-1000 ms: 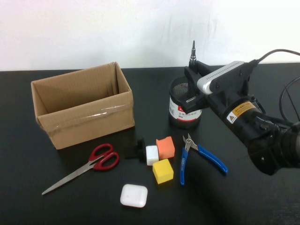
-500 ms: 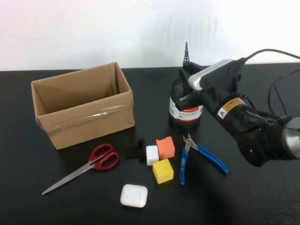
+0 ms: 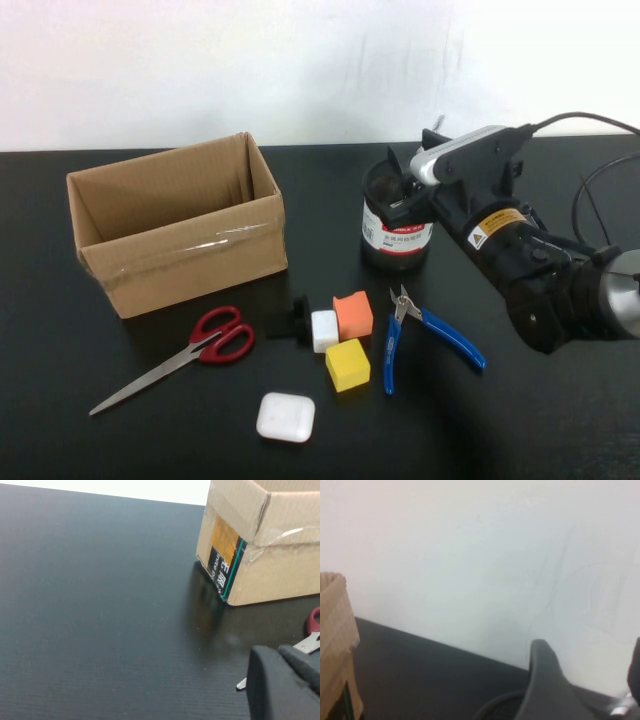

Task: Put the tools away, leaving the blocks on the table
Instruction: Place the picked object into the round holder, then pick up the pliers from the table

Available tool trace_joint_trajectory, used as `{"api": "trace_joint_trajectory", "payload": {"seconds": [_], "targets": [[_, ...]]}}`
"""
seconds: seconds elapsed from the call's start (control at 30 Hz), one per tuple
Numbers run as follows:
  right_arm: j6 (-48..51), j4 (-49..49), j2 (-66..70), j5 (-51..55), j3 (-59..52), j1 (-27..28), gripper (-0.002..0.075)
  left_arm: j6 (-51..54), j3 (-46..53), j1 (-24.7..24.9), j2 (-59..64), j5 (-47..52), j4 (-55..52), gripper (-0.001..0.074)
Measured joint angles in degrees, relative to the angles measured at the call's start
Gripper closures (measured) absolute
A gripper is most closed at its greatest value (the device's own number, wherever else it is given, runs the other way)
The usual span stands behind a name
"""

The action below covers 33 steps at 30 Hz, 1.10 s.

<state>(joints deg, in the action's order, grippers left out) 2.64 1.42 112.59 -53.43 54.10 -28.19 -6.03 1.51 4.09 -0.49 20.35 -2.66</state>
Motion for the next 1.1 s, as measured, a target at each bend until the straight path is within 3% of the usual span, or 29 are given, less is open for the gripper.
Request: {"api": "trace_joint_trajectory", "payload": {"seconds": [0.4,0.73,1.1], "targets": [[0.00,-1.42,-6.15,6.23,0.00,-2.55,0.0447,0.00,0.00,0.00,0.00,0.00,0.00,0.0739],[0.19,-5.44,-22.39,27.82,0.00,-6.82,0.0710,0.00,0.00,0.00,0.00,0.00,0.00,0.0739],[-0.16,-4.20,-35.87,41.73,0.81,-7.31,0.0733,0.00,0.00,0.00,0.00,0.00,0.00,0.0739]]}}
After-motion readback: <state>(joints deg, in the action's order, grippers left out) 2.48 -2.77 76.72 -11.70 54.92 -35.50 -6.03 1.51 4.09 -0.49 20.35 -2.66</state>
